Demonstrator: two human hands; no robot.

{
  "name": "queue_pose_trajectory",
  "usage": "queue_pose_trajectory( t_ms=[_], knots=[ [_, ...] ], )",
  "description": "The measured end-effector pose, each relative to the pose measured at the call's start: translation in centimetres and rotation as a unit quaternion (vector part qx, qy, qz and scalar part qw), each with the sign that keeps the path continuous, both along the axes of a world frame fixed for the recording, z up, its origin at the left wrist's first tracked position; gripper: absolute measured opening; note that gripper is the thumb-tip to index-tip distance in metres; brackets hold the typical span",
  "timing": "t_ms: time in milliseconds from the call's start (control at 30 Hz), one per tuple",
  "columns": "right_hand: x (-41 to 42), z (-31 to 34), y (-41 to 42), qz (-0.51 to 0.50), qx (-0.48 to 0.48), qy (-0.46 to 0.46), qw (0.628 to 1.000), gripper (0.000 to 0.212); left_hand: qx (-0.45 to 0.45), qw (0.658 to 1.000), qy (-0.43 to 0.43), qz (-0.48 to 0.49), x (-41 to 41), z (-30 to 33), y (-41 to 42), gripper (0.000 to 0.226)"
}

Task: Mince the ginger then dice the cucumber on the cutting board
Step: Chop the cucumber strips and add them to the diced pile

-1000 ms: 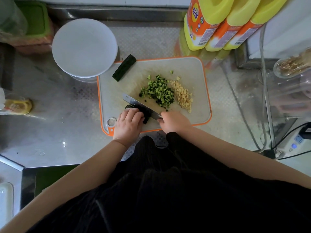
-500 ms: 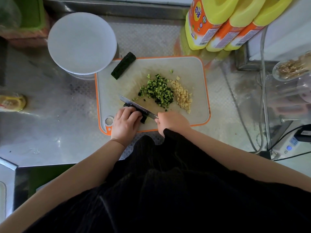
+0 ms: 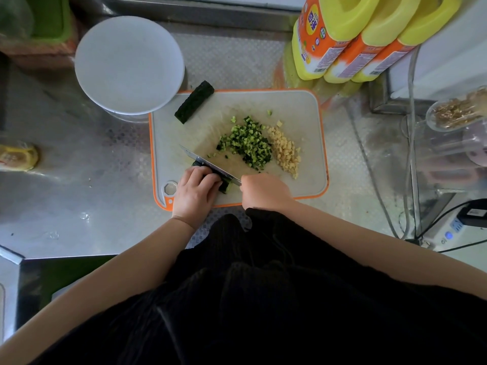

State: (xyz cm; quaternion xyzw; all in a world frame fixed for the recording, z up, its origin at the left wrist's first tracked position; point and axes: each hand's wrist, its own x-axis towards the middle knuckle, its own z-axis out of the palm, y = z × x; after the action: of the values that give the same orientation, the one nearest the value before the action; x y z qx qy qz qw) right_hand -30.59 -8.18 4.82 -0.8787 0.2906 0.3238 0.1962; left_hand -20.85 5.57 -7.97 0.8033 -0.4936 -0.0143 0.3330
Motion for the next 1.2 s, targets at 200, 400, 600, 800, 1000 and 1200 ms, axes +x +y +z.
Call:
queue_pose_trajectory(
  t_ms=[200, 400, 600, 800, 1000, 1200],
  knots=[
    [0.5, -0.1, -0.1, -0.003, 0.009, 0.027, 1.0, 0.01, -0.002, 1.0, -0.008, 0.0, 0.0, -0.1, 0.0, 0.012],
    [-0.4, -2.4, -0.1, -0.038, 0.005, -0.008, 0.999, 0.013, -0.005, 1.0, -0.019, 0.005, -0.2, -0.1, 0.0, 0.015],
    [-0.5, -2.7, -1.7, -0.094, 0.051, -0.027, 0.994, 0.026, -0.009, 0.999, -0.036, 0.012, -0.3, -0.4, 0.0, 0.016],
    [-1.2, -1.7, -0.5, -0.055, 0.01, -0.048, 0.997, 0.029, -0.02, 0.999, -0.032, 0.016, -0.3, -0.4, 0.1, 0.011],
    [-1.1, -0.9, -0.3, -0.014, 0.016, -0.051, 0.998, 0.027, -0.023, 0.999, -0.027, 0.025, -0.4, -0.3, 0.0, 0.011],
    [0.6, -0.6, -0.4, -0.025, 0.042, 0.019, 0.999, 0.012, -0.018, 1.0, -0.015, 0.021, -0.3, 0.0, 0.0, 0.013]
  ],
)
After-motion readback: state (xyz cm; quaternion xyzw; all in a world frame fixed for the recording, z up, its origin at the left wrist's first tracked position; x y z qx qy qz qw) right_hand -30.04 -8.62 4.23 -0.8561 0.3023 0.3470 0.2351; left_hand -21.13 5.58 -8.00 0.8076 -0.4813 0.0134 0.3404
